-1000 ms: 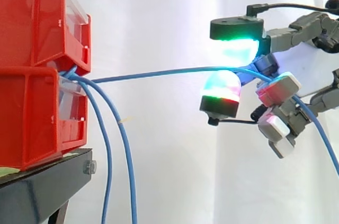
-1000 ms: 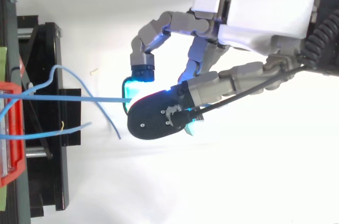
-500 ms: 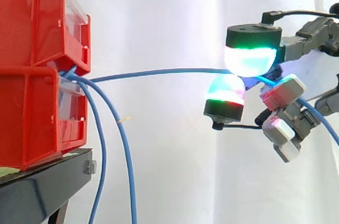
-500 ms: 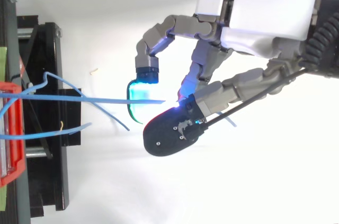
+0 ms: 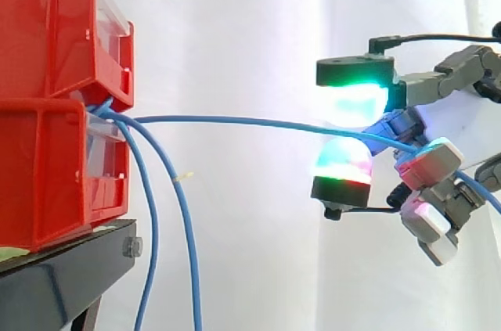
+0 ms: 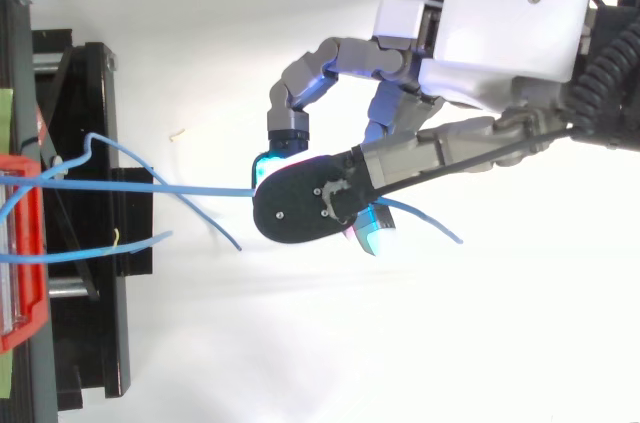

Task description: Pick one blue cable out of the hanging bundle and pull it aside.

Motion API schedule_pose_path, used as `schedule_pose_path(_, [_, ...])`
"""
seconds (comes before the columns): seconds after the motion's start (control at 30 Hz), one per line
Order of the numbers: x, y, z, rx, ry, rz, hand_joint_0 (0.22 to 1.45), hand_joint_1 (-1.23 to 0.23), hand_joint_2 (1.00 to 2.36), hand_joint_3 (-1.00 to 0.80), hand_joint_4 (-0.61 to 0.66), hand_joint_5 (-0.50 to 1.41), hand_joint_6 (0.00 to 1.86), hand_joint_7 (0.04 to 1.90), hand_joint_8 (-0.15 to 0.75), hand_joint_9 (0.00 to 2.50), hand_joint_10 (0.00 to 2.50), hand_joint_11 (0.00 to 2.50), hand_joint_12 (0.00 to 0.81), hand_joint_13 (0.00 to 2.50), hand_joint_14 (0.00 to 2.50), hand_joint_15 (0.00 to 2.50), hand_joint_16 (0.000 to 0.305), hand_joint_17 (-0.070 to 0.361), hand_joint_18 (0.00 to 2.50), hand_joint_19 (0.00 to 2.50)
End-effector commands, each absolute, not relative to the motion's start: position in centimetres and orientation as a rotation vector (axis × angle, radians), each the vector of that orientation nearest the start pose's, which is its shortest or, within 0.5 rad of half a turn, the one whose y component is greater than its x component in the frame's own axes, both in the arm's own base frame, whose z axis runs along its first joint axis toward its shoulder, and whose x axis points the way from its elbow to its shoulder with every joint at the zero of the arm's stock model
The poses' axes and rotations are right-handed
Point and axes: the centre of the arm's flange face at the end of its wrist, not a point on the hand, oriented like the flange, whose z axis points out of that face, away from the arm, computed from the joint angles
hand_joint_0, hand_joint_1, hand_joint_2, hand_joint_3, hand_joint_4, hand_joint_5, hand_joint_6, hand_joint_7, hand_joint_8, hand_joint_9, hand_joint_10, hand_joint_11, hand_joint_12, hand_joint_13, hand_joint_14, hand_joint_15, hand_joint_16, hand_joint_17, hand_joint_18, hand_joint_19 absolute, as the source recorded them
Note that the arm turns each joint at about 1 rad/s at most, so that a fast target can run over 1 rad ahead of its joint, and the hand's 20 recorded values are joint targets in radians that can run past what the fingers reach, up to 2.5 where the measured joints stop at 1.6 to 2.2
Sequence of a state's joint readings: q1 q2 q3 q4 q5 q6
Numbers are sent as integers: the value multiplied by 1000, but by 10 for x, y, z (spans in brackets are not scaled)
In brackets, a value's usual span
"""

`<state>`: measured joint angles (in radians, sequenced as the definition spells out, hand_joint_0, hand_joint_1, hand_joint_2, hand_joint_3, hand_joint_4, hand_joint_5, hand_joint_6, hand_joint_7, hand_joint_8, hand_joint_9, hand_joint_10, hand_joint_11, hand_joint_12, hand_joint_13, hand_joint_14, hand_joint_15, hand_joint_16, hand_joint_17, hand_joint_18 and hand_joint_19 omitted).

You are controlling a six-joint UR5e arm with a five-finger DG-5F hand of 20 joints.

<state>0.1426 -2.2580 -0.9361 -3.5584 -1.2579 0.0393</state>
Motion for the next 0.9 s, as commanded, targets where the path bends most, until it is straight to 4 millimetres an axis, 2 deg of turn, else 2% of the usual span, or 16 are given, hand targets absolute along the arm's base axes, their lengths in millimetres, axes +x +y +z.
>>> schedule_pose_path(0.0, [717, -63, 340, 1562, 1415, 784, 571, -598, 1015, -301, 7, -83, 884, 1036, 264, 1407, 30, 852, 301, 1085, 24, 621, 49, 109, 854, 564])
schedule_pose_path(0.2, [717, -63, 338, 1570, 1410, 788, 575, -734, 1016, -145, 15, -79, 889, 1057, 288, 1397, 28, 841, 330, 1105, 24, 594, 56, 126, 921, 490])
schedule_pose_path(0.37, [717, -63, 339, 1571, 1407, 789, 595, -795, 1016, -81, 13, -85, 909, 1024, 295, 1381, 27, 829, 333, 1104, 24, 585, 57, 127, 925, 481])
schedule_pose_path(0.53, [717, -63, 338, 1591, 1391, 798, 592, -794, 1017, -67, 7, -85, 914, 1008, 290, 1381, 28, 847, 326, 1103, 23, 589, 56, 127, 924, 484])
schedule_pose_path(0.8, [717, -63, 339, 1632, 1357, 830, 597, -822, 1000, 56, -151, -50, 912, 1040, 273, 1492, 25, 788, 337, 1173, 20, 559, 62, 140, 1011, 442])
schedule_pose_path(0.87, [717, -62, 338, 1650, 1342, 842, 549, -820, 1194, 31, -182, -40, 909, 1063, 267, 1527, 25, 787, 340, 1204, 20, 554, 64, 144, 1046, 432])
